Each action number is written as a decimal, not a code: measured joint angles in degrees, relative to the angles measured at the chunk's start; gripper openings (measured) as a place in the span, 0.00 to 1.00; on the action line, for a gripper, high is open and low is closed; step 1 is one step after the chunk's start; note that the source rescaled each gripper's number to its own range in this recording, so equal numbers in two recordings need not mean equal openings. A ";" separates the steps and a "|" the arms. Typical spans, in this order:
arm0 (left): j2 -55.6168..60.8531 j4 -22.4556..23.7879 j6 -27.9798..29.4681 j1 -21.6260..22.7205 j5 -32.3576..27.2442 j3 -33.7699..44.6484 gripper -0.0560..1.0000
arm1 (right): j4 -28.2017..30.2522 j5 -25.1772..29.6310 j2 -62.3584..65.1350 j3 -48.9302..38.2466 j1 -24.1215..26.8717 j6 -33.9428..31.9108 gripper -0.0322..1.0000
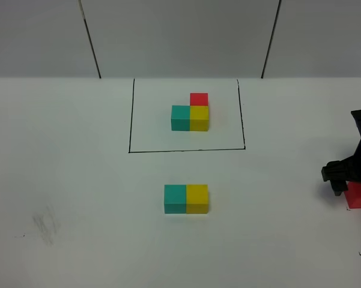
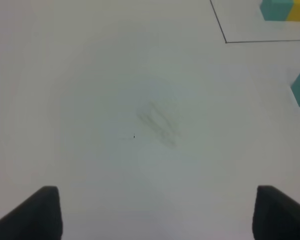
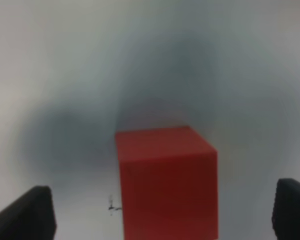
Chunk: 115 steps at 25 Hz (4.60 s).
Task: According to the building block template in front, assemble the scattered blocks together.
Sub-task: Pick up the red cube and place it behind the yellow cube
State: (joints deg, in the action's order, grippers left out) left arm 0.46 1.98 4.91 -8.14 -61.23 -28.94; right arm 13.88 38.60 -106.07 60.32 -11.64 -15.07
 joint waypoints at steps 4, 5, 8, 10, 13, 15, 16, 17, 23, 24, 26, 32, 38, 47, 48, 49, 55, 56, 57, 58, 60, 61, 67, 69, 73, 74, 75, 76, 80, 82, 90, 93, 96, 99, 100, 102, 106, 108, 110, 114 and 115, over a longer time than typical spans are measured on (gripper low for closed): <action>0.00 0.00 0.00 0.00 0.00 0.00 0.72 | -0.08 -0.70 -1.59 0.00 0.51 0.86 0.80; 0.00 0.00 0.00 0.00 0.00 0.00 0.72 | -0.08 -0.81 -2.00 0.00 0.66 0.86 0.80; 0.00 0.00 0.00 0.00 0.00 0.00 0.72 | -0.12 -1.82 -2.52 0.00 1.15 1.20 0.80; 0.00 0.00 0.00 0.00 0.00 0.00 0.72 | -0.19 -2.22 -2.52 0.00 1.32 2.14 0.80; 0.00 0.00 0.00 0.00 0.00 0.00 0.72 | -0.58 -2.42 -2.52 0.00 1.80 2.50 0.78; 0.00 0.00 0.00 0.00 0.00 0.00 0.72 | -0.69 -2.42 -2.52 0.00 2.25 2.94 0.74; 0.00 0.00 0.00 0.00 0.00 0.00 0.72 | -1.01 -2.42 -2.52 0.00 2.25 3.47 0.71; 0.00 0.00 0.00 0.00 0.00 0.00 0.72 | -1.32 -2.30 -2.52 0.00 2.25 3.80 0.68; 0.00 0.00 0.00 0.00 0.00 0.00 0.72 | -2.82 -1.55 -2.52 0.00 2.27 6.40 0.38; 0.00 0.00 0.00 0.00 0.00 0.00 0.72 | -3.13 -1.40 -2.52 0.00 2.27 6.75 0.30; 0.00 0.00 0.00 0.00 0.00 0.00 0.72 | -3.91 -1.11 -2.52 0.00 2.27 7.52 0.21; 0.00 0.00 0.00 0.00 0.00 0.00 0.72 | -4.72 -0.87 -2.52 0.00 2.27 9.12 0.21; 0.00 0.00 0.00 0.00 0.00 0.00 0.72 | -9.69 -0.98 1.35 0.00 1.94 12.08 0.21; 0.00 0.00 0.00 0.00 0.00 0.00 0.72 | -18.13 4.62 6.66 7.50 -4.46 10.58 0.21; 0.00 0.00 0.00 0.00 0.00 0.00 0.72 | -18.72 4.68 6.66 8.32 -5.81 10.06 0.21; 0.00 0.00 0.00 0.00 0.00 0.00 0.72 | -19.33 4.68 6.66 9.35 -7.16 9.64 0.21; 0.00 0.00 0.00 0.00 0.00 0.00 0.72 | -16.94 6.20 4.84 15.02 -14.81 1.35 0.21; 0.00 0.00 0.00 0.00 0.00 0.00 0.72 | -14.86 7.62 3.85 16.20 -16.17 -1.43 0.21; 0.00 0.00 0.00 0.00 0.00 0.00 0.72 | -12.39 9.42 2.70 17.44 -17.49 -4.23 0.21; 0.00 0.00 0.00 0.00 0.00 0.00 0.72 | -10.13 11.39 1.71 18.77 -18.61 -6.43 0.21; 0.00 0.00 0.00 0.00 0.00 0.00 0.72 | -5.19 14.70 -0.59 21.40 -21.18 -10.96 0.21; 0.00 0.00 0.00 0.00 0.00 0.00 0.72 | -3.71 15.96 -1.47 22.84 -22.11 -12.30 0.21; 0.00 0.00 0.00 0.00 0.00 0.00 0.72 | -7.97 17.65 -5.84 29.86 -25.22 -14.14 0.21; 0.00 0.00 0.00 0.00 0.00 0.00 0.72 | -10.88 18.02 -7.15 31.45 -25.22 -13.60 0.21; 0.00 0.00 0.00 0.00 0.00 0.00 0.72 | -13.06 18.53 -8.97 32.66 -25.50 -14.32 0.21; 0.00 0.00 0.00 0.00 0.00 0.00 0.72 | -13.09 18.47 -9.23 32.66 -25.81 -15.11 0.21; 0.00 0.00 0.00 0.00 0.00 0.00 0.72 | -12.89 18.35 -9.48 32.67 -26.23 -16.03 0.21; 0.00 0.00 0.00 0.00 0.00 0.00 0.72 | -12.58 18.12 -9.75 32.67 -26.60 -16.71 0.21; 0.00 0.00 0.00 0.00 0.00 0.00 0.72 | -11.36 17.84 -11.66 33.40 -28.46 -20.50 0.21; 0.00 0.00 0.00 0.00 0.00 0.00 0.72 | -11.18 18.51 -13.14 34.41 -29.01 -21.70 0.21; 0.00 0.00 0.00 0.00 0.00 0.00 0.72 | -10.51 21.75 -17.57 41.95 -31.05 -22.51 0.21; 0.00 0.00 0.00 0.00 0.00 0.00 0.72 | -10.25 24.65 -20.29 46.19 -32.86 -22.51 0.21; 0.00 0.00 0.00 0.00 0.00 0.00 0.72 | -9.73 27.98 -23.43 50.40 -33.85 -23.36 0.21; 0.00 0.09 0.00 0.00 0.00 0.00 0.72 | -8.80 30.20 -25.33 52.73 -34.09 -25.08 0.21; 0.00 0.31 0.00 0.00 0.00 0.00 0.72 | -8.24 30.34 -25.59 53.06 -34.15 -25.68 0.21; 0.00 1.17 0.00 0.00 0.00 0.00 0.72 | -7.51 30.53 -25.98 53.30 -34.26 -26.93 0.21; 0.00 2.99 0.00 0.00 0.00 0.00 0.72 | -7.45 30.64 -26.35 53.32 -34.30 -28.00 0.21; 0.00 3.14 0.00 0.00 0.00 0.00 0.72 | -7.45 30.69 -26.43 53.32 -34.33 -27.99 0.21; 0.00 3.18 0.00 0.00 0.00 0.00 0.72 | -7.40 30.75 -26.43 53.37 -34.45 -27.73 0.21; 0.00 3.18 0.00 0.00 0.00 0.00 0.72 | -7.19 30.75 -26.43 53.37 -35.24 -27.64 0.21; 0.00 3.21 0.00 0.00 0.00 0.00 0.72 | -7.19 30.75 -26.43 53.37 -35.42 -27.64 0.21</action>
State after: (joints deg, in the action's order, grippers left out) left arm 0.46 5.18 4.91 -8.14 -61.23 -28.94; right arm 6.69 69.35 -132.50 113.69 -47.06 -42.71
